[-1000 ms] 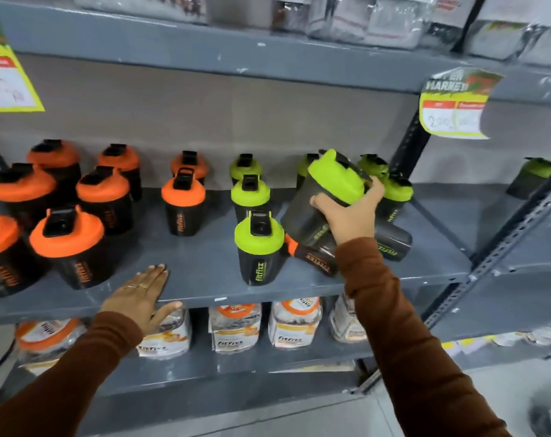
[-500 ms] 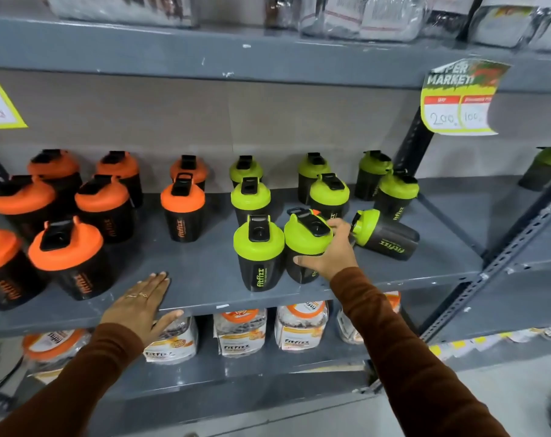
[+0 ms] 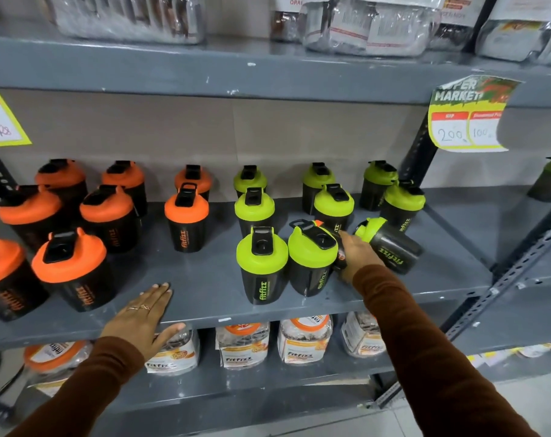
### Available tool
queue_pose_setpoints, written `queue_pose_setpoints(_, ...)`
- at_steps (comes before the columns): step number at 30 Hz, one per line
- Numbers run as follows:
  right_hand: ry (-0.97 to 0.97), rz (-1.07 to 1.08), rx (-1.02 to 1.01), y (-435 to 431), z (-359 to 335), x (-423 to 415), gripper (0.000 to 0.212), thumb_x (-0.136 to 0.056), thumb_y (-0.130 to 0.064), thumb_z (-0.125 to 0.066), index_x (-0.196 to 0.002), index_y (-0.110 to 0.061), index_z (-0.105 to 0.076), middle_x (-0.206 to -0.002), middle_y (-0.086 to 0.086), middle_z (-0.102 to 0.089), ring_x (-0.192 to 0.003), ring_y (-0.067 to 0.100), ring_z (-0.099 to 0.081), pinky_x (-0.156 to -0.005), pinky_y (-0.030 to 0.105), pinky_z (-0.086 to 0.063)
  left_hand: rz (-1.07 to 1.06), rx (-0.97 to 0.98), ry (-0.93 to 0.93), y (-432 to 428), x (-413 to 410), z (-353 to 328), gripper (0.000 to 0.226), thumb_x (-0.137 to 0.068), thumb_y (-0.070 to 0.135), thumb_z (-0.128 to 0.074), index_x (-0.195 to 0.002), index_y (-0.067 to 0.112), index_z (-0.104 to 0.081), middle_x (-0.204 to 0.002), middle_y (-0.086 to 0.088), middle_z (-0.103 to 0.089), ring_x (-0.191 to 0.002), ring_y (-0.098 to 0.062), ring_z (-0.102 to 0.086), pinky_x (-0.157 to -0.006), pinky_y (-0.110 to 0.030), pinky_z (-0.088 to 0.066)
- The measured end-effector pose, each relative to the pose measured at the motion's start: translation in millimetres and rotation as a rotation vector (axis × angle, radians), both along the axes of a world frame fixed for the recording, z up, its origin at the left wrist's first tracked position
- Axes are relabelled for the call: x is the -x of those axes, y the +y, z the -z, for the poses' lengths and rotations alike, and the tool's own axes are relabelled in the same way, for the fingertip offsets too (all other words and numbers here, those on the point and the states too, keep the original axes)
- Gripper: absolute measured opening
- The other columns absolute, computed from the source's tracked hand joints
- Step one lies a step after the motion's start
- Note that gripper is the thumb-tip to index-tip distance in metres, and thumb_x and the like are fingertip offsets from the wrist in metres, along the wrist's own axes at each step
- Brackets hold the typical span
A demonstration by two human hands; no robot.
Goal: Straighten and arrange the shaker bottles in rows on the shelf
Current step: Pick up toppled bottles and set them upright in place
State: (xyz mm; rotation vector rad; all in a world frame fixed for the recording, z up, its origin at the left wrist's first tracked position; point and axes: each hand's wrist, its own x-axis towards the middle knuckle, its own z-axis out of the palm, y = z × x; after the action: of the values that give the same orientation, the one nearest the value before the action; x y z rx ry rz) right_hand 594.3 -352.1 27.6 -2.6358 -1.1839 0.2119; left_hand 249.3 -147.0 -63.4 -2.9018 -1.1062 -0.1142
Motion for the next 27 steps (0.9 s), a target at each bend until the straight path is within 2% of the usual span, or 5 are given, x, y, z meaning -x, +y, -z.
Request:
queue_pose_setpoints(7,0.157,0.064,-0.151,2,-4,-10,0.089,-0.069,-0.004,-0.074,-0.142,-0.007,-0.023,-0.144,0.018,-0.035,-0.131,0.033,-0.036,-0.109,0.035,-0.030,-0.002,0.004,-0.004,1,0,0,0.118,-0.056,0.083,0.019,-0.138,0.011,-0.026,-0.147,-0.009,-0.030,-0.134,-0.024,-0.031,-0.110,-0.034,-0.021)
queue_pose_setpoints(16,0.391,0.060,-0.309,8,-22,-22,0.090,-0.061,0.007,-0.076,-0.138,-0.005,-0.031,-0.133,0.021,-0.049,-0.118,0.034,-0.049,-0.105,0.043,-0.039,-0.004,0.010,0.007,1,1,1,0.120,-0.050,0.082,0.026,-0.141,0.015,-0.015,-0.151,-0.006,-0.019,-0.138,-0.020,-0.021,-0.113,-0.033,-0.016)
queue_pose_setpoints(21,0.504,0.020,-0.445,2,-28,-31,0.084,-0.060,0.014,-0.075,-0.133,0.000,-0.037,-0.119,0.016,-0.054,-0.101,0.022,-0.051,-0.089,0.028,-0.040,-0.005,0.019,0.005,2,0,1,0.113,-0.062,0.082,0.012,-0.135,0.009,-0.033,-0.144,-0.011,-0.035,-0.132,-0.025,-0.035,-0.109,-0.038,-0.026)
queue_pose_setpoints(24,0.620,0.014,-0.564,-7,-28,-38,0.088,-0.051,0.012,-0.080,-0.130,-0.004,-0.044,-0.122,0.016,-0.057,-0.108,0.031,-0.057,-0.102,0.042,-0.042,-0.001,0.030,-0.009,3,1,3,0.113,-0.062,0.083,0.012,-0.136,0.009,-0.031,-0.145,-0.011,-0.034,-0.133,-0.025,-0.034,-0.110,-0.038,-0.025)
queue_pose_setpoints(27,0.732,0.008,-0.728,-23,-21,-47,0.104,-0.024,-0.013,-0.090,-0.121,-0.014,-0.052,-0.122,0.018,-0.060,-0.112,0.033,-0.057,-0.102,0.049,-0.043,-0.005,0.030,-0.005,4,1,3,0.115,-0.060,0.084,0.013,-0.137,0.010,-0.029,-0.145,-0.010,-0.033,-0.133,-0.025,-0.033,-0.110,-0.038,-0.025)
